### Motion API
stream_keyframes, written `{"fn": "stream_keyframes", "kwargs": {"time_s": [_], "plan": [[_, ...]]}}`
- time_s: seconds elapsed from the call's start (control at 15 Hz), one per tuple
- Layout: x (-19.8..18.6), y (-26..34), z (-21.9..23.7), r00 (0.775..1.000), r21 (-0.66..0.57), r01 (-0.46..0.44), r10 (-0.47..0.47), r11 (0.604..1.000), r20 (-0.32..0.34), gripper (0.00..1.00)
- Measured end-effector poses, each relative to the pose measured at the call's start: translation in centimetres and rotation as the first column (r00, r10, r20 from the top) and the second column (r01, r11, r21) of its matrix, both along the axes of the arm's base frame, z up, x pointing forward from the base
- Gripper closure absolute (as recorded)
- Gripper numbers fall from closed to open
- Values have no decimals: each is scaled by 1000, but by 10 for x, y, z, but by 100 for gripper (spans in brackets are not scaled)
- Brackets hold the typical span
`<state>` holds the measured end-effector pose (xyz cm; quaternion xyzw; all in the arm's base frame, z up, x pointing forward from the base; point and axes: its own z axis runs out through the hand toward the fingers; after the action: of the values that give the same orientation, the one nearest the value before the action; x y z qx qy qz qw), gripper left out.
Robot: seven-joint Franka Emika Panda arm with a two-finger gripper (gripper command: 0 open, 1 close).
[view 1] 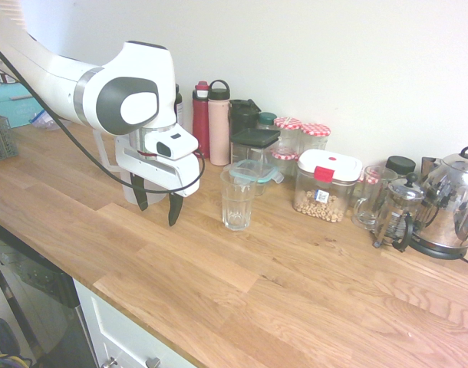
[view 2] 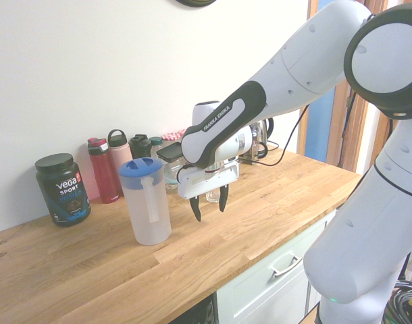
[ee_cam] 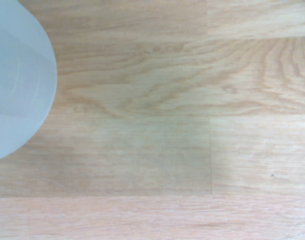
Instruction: Pour me some water
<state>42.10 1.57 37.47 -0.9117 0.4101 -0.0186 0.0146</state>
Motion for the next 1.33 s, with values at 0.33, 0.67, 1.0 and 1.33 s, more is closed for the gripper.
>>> {"fn": "stream_keyframes", "kwargs": {"time_s": [0.33, 0.67, 1.0, 1.33], "plan": [[-9, 8, 16, 1000, 1, -5, 5, 1000, -8, 0], [-54, 66, 76, 995, -69, 100, -99, 993, 24, 0], [-91, 160, 93, 984, -117, 135, -120, 984, 129, 0], [-88, 201, 127, 951, -135, 102, -57, 985, 302, 0]]}}
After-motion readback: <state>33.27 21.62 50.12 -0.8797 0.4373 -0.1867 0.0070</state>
